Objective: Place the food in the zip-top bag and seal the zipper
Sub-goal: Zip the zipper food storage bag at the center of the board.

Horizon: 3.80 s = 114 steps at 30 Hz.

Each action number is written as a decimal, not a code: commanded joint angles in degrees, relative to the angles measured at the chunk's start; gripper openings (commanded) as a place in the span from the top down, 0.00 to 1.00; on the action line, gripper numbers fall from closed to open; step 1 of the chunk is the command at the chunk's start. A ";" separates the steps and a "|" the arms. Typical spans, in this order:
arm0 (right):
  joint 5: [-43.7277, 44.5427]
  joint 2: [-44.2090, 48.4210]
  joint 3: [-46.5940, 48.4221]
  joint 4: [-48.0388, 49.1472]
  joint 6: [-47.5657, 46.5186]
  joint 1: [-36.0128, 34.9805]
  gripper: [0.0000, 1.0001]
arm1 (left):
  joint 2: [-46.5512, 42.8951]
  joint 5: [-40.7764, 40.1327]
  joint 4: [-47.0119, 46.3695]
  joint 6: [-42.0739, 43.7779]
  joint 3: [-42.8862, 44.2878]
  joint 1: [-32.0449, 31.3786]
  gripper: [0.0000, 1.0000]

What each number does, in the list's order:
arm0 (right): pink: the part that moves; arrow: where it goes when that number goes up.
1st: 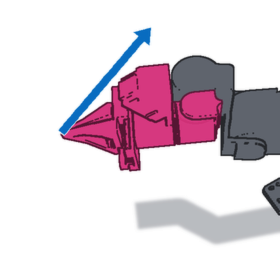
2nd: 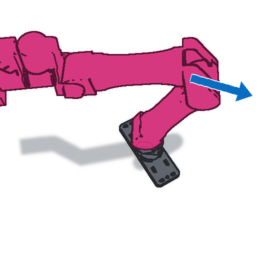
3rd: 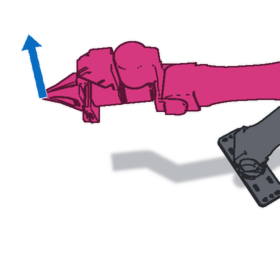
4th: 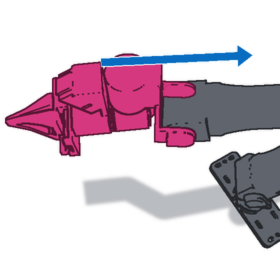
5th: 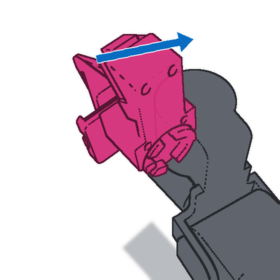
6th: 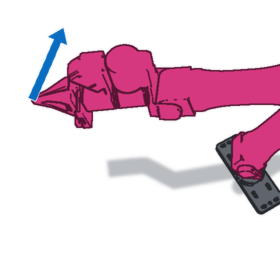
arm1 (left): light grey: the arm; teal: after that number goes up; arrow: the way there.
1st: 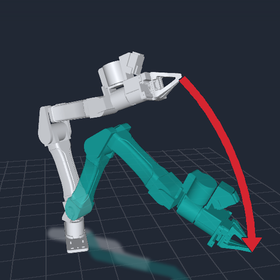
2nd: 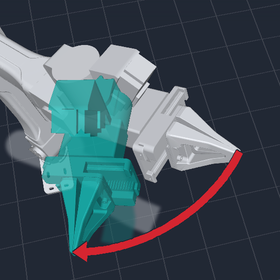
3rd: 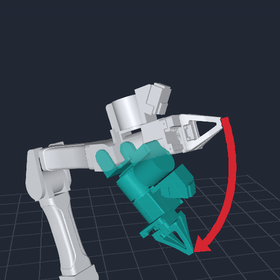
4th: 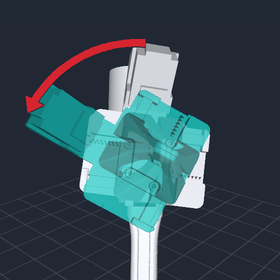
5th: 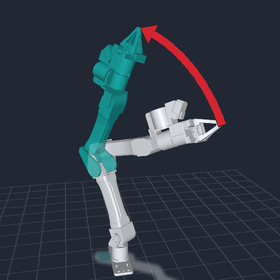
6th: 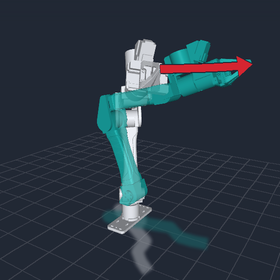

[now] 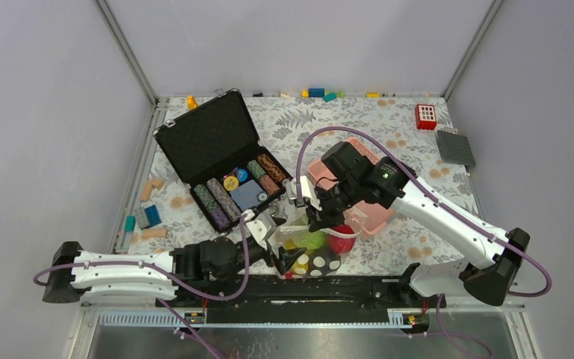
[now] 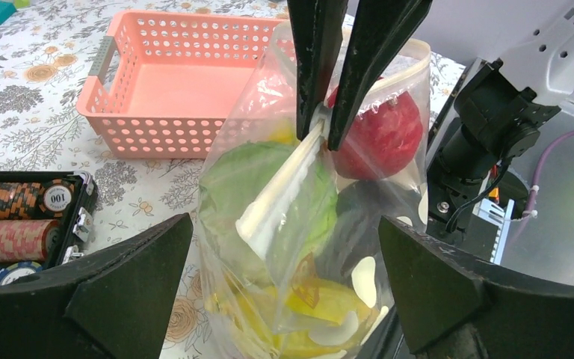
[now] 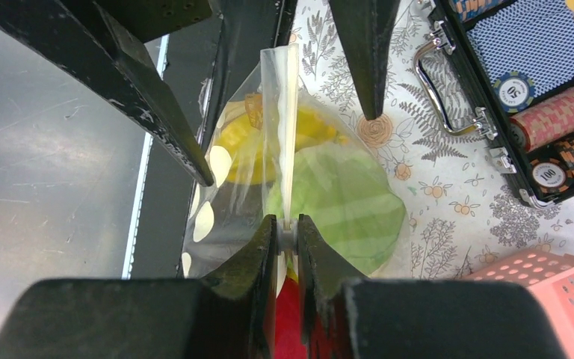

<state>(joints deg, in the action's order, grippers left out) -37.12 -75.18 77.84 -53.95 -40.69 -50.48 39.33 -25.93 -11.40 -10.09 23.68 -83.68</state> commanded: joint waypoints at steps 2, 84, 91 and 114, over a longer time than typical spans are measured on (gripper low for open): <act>-3.88 0.62 3.10 -2.16 -3.10 -0.93 1.00 | 2.70 1.50 -6.29 3.87 3.73 -0.19 0.01; 10.16 -3.20 3.24 -10.04 -6.96 7.93 1.00 | 1.98 2.01 19.27 1.80 15.57 0.36 0.03; 2.49 -2.67 2.98 -3.24 -6.24 4.63 1.00 | 10.46 3.41 18.64 6.17 20.09 0.36 0.01; -10.04 0.63 1.79 -3.74 -15.54 3.57 1.00 | 15.43 7.85 12.11 9.66 18.60 4.03 0.38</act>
<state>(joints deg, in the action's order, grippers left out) -44.66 -74.52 76.34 -59.59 -56.62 -46.15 53.54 -20.73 3.42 -2.52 41.60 -80.05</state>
